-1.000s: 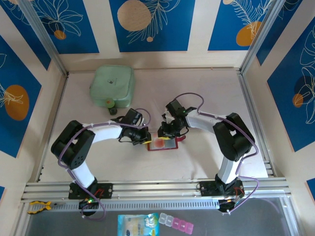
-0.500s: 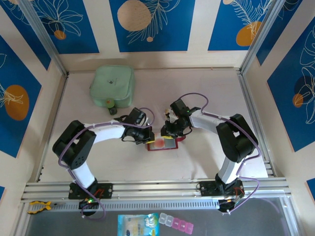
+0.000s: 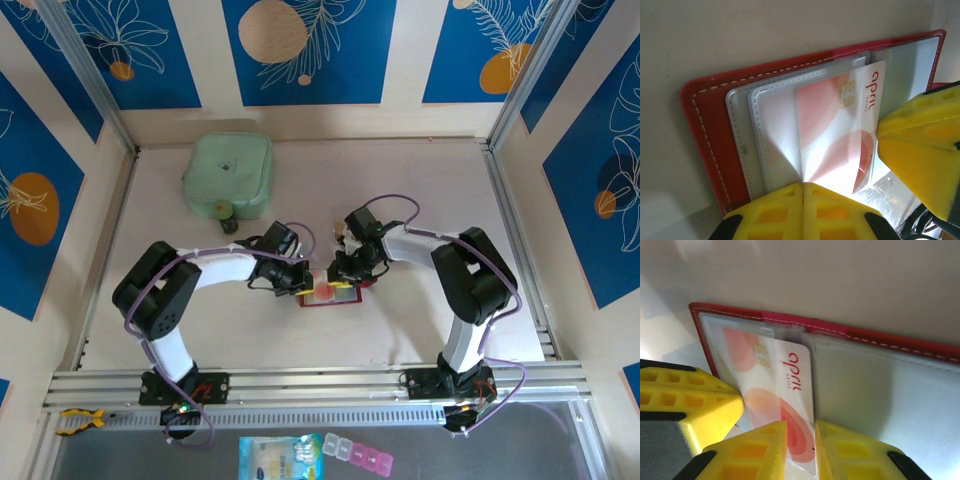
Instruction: Take the credit cards out of the card holder
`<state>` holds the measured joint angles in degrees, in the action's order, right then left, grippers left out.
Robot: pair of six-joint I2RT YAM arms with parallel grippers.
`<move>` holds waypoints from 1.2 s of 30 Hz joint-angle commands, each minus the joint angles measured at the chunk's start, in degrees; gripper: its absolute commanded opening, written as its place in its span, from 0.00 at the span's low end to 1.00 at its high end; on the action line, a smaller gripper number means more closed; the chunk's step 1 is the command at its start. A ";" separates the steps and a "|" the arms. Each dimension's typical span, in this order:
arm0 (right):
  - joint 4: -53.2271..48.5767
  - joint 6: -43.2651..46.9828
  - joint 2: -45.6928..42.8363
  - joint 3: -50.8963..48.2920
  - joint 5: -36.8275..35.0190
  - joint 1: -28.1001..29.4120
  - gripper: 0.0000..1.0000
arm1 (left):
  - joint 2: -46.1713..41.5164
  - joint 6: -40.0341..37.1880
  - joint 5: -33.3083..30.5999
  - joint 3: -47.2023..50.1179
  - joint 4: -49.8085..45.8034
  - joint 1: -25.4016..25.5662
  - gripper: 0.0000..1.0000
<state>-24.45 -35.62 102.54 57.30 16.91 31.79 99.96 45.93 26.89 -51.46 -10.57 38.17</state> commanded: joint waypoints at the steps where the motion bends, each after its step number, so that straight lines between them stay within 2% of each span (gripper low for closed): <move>1: 0.28 -0.19 1.12 -0.70 1.62 -0.19 0.23 | 1.10 -1.37 -1.89 -0.57 -3.39 0.39 0.05; 14: 7.13 -2.64 -0.91 -3.47 8.27 -1.01 0.22 | 1.38 -1.29 -1.76 -0.57 -3.32 0.40 0.05; 18: 6.91 -2.36 -0.59 -3.60 7.87 -1.11 0.21 | 1.36 -1.20 -1.84 -0.56 -3.24 0.34 0.05; 23: 1.60 -0.59 0.83 -1.74 2.33 -0.27 0.22 | 1.16 -1.12 -1.93 -0.47 -3.35 0.39 0.05; 36: 9.33 -2.87 -1.60 -4.60 9.38 -1.19 0.19 | 1.40 -1.17 -1.97 -0.74 -3.63 0.37 0.05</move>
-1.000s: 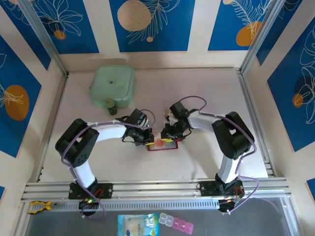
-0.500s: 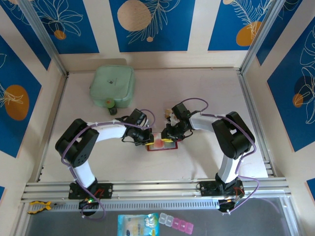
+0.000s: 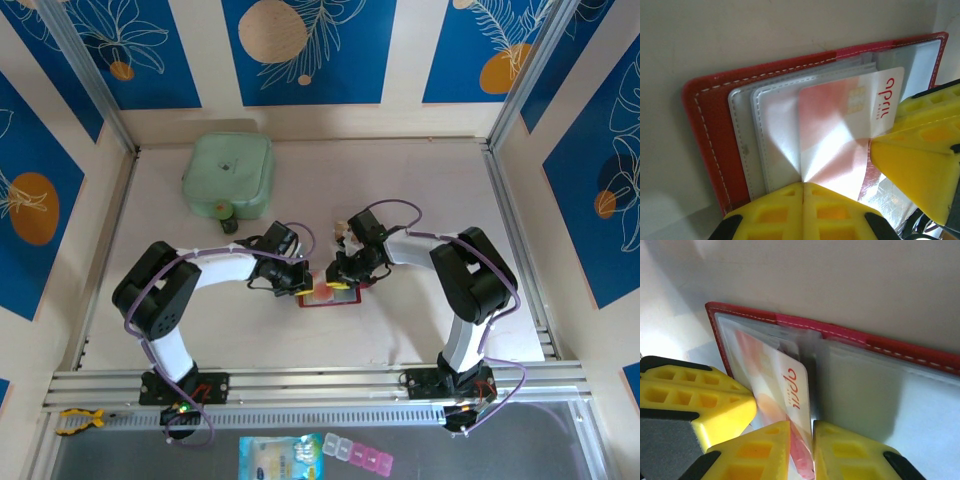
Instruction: Take the credit cards out of the card holder
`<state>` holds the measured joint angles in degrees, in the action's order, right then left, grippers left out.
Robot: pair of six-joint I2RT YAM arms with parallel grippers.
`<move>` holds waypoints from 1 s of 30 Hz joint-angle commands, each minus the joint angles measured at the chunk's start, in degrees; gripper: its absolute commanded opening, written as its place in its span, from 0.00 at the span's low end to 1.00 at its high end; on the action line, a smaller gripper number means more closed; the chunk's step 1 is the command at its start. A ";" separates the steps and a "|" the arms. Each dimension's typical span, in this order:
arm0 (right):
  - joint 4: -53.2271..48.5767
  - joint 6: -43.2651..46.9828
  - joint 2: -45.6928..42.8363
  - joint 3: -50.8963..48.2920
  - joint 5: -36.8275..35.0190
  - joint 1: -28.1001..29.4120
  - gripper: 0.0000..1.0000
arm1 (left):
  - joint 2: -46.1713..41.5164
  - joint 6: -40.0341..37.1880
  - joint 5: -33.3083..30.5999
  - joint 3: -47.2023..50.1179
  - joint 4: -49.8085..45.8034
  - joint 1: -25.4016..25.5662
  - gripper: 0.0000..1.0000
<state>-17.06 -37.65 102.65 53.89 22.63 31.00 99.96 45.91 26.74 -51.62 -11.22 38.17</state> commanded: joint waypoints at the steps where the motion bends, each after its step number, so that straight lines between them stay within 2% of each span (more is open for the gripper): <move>1: 2.44 -0.97 -1.94 -1.43 4.05 -0.58 0.18 | 1.47 -1.17 -1.78 -0.67 -2.99 0.41 0.05; 13: 3.01 -0.73 -3.55 -3.41 3.92 -2.24 0.06 | 1.49 -1.35 -1.89 -1.03 -3.54 0.40 0.05; 30: -4.65 5.12 -10.11 -4.35 2.63 -7.04 0.04 | 0.16 -0.98 -1.98 -0.12 -3.51 0.34 0.05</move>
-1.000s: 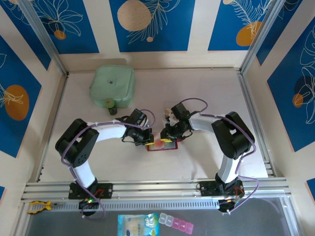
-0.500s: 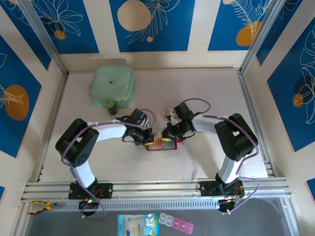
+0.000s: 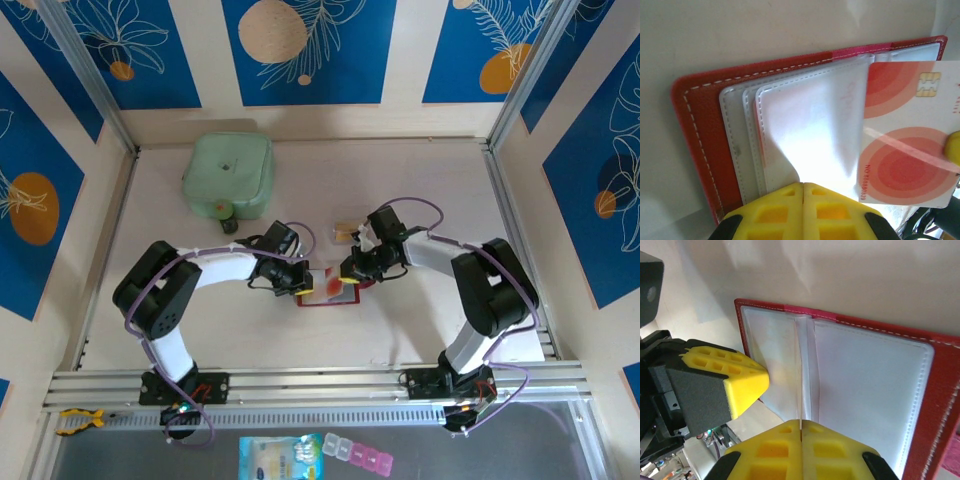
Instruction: Take the credit cards out of the card holder
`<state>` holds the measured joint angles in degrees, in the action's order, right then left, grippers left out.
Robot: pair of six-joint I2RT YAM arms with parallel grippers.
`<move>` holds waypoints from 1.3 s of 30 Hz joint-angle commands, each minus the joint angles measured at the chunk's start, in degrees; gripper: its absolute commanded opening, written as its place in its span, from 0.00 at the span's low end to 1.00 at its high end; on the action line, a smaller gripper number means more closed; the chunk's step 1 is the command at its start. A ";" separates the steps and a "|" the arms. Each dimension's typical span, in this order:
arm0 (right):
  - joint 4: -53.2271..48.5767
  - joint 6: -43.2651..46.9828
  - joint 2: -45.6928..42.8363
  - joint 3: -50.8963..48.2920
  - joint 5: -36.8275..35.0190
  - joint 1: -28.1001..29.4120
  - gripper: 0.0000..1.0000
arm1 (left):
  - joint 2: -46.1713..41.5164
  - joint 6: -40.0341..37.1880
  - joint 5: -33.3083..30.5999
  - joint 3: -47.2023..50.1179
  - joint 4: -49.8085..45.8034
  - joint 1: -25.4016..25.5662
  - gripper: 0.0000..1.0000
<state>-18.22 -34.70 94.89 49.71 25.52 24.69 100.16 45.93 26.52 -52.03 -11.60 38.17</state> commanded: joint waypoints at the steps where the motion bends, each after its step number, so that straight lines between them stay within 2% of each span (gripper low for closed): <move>1: -4.14 2.66 -2.81 0.11 -0.37 -0.93 0.03 | -0.19 -0.94 -1.78 0.27 -3.09 0.41 0.05; 6: -9.11 7.26 -3.83 2.62 -2.60 -1.78 0.01 | -0.83 -0.77 -1.58 0.00 -3.04 0.40 0.05; 12: -15.91 18.16 -5.53 6.71 -7.05 -2.01 0.00 | -2.24 -0.32 -1.38 0.04 -1.32 0.37 0.09; 18: -22.62 33.65 -5.21 12.98 -15.65 -1.58 0.00 | -3.78 -0.01 -1.43 -1.28 -0.01 0.24 0.14; 21: -25.94 43.67 -4.29 16.17 -17.42 -1.30 0.00 | -4.87 -0.40 -1.87 -1.88 -0.37 0.08 0.15; 27: -30.03 60.75 -0.70 23.19 -28.63 0.01 0.00 | -6.85 -0.67 -2.84 -1.41 -0.95 -0.60 0.16; 32: -32.77 71.37 3.52 31.46 -28.62 -1.35 0.00 | -8.24 -1.11 -2.97 -0.38 -1.70 -1.76 0.16; 39: -37.93 79.38 12.07 44.62 -27.00 -2.96 0.00 | -10.15 -1.20 -3.30 0.17 -2.71 -3.44 0.19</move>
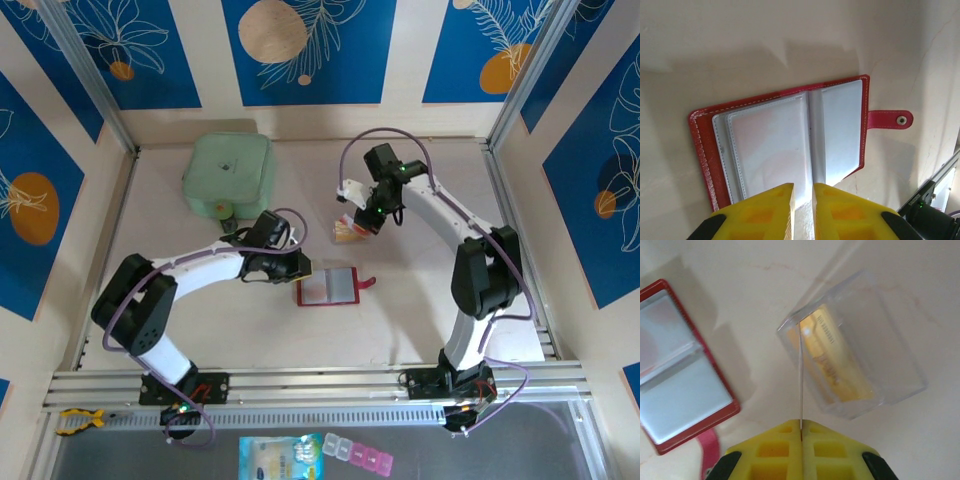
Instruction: Take the credit cards out of the card holder
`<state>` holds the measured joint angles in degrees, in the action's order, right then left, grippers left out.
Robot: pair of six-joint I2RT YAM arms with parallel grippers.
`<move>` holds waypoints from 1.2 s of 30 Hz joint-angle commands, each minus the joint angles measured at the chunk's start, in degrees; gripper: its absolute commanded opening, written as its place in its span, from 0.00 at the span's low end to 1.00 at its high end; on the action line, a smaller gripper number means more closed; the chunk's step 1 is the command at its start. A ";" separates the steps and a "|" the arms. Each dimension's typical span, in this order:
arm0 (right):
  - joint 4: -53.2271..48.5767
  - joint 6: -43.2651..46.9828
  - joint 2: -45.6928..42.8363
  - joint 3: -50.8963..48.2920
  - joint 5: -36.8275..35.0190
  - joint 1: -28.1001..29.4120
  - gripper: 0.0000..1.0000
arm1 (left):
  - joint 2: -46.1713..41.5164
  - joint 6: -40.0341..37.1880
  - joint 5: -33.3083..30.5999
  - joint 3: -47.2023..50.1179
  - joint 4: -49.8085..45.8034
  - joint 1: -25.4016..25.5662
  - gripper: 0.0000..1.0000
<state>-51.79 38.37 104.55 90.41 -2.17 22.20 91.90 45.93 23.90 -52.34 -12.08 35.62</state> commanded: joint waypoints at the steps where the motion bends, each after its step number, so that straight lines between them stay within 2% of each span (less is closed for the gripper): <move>1: -4.99 7.27 3.60 5.67 0.65 -0.58 0.00 | -2.11 -1.20 -0.79 0.48 -2.33 -1.14 0.19; 8: -8.38 11.90 10.47 16.62 2.29 -2.06 0.00 | -2.36 -1.28 -0.62 0.50 -3.29 -2.38 0.19; 14: -10.26 14.60 15.01 21.97 3.57 -2.60 0.00 | -2.25 -1.31 -0.52 0.48 -3.92 -3.22 0.19; 25: -10.84 18.30 19.36 22.75 5.87 -3.55 0.00 | -1.73 -1.55 -0.62 0.42 -4.97 -4.19 0.19; 30: -10.61 18.18 20.41 22.40 5.18 -3.80 0.13 | -1.03 -1.46 -0.37 0.31 -4.77 -4.32 0.19; 36: -8.63 16.48 18.12 21.29 5.31 -4.04 0.14 | -0.54 -1.54 0.13 -0.19 -4.58 -4.32 0.19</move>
<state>-60.80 55.51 123.98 112.27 1.50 18.44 90.83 45.91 23.70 -52.23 -15.55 31.99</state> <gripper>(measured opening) 0.141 0.191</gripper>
